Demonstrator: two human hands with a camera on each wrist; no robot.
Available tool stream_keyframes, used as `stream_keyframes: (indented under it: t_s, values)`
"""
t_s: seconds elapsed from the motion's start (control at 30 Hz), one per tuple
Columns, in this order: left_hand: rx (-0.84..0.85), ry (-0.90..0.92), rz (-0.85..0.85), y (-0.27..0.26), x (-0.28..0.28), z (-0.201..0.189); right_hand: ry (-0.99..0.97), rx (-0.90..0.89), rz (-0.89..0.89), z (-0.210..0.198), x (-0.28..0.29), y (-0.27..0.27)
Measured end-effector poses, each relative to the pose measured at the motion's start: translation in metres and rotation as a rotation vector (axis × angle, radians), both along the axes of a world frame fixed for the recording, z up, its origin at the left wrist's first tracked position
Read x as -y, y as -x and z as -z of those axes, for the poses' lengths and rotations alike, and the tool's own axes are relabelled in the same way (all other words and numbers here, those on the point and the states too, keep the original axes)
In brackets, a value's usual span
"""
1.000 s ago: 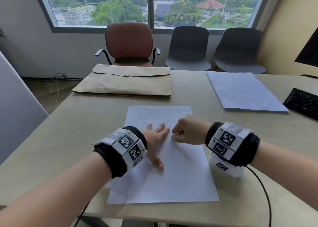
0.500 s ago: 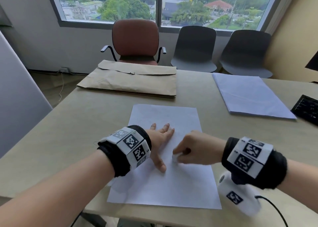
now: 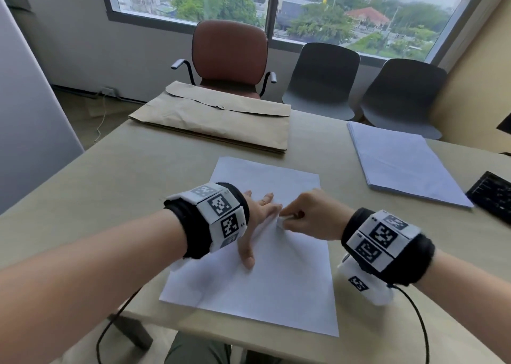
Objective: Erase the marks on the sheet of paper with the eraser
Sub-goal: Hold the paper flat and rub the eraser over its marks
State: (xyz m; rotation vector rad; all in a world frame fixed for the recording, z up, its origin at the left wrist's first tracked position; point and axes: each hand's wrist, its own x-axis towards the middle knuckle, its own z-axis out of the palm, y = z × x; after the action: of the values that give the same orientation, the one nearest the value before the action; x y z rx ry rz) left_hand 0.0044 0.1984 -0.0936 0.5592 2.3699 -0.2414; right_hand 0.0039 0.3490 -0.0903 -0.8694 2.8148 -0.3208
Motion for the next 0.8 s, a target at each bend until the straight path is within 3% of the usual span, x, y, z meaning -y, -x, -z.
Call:
stream_keyframes:
  t_s: [0.07, 0.17, 0.3, 0.4, 0.53, 0.6, 0.8]
  values:
    - [-0.013, 0.032, 0.005, -0.001, -0.004, 0.002, -0.011, 0.04, -0.043, 0.003, 0.003, -0.013]
    - [-0.019, 0.024, -0.022, -0.004, -0.005, 0.007, 0.003, 0.243, -0.114, 0.001, 0.004, -0.027]
    - [-0.038, -0.006, -0.03, -0.006, -0.002, 0.007, -0.001, 0.106, 0.028, -0.001, 0.0, 0.002]
    - [-0.046, -0.013, -0.028, -0.005, -0.003, 0.01, -0.035, 0.011, 0.01, 0.004, -0.001, -0.002]
    - [-0.046, -0.007, -0.024, -0.003, -0.002, 0.012, -0.033, 0.203, -0.154, 0.002, -0.001, -0.03]
    - [-0.045, -0.002, -0.029, -0.002, -0.002, 0.011, -0.033, 0.237, -0.134, -0.002, -0.001, -0.023]
    - [-0.064, -0.007, -0.037, -0.004, -0.004, 0.01, -0.013, 0.01, -0.015, 0.002, 0.001, -0.001]
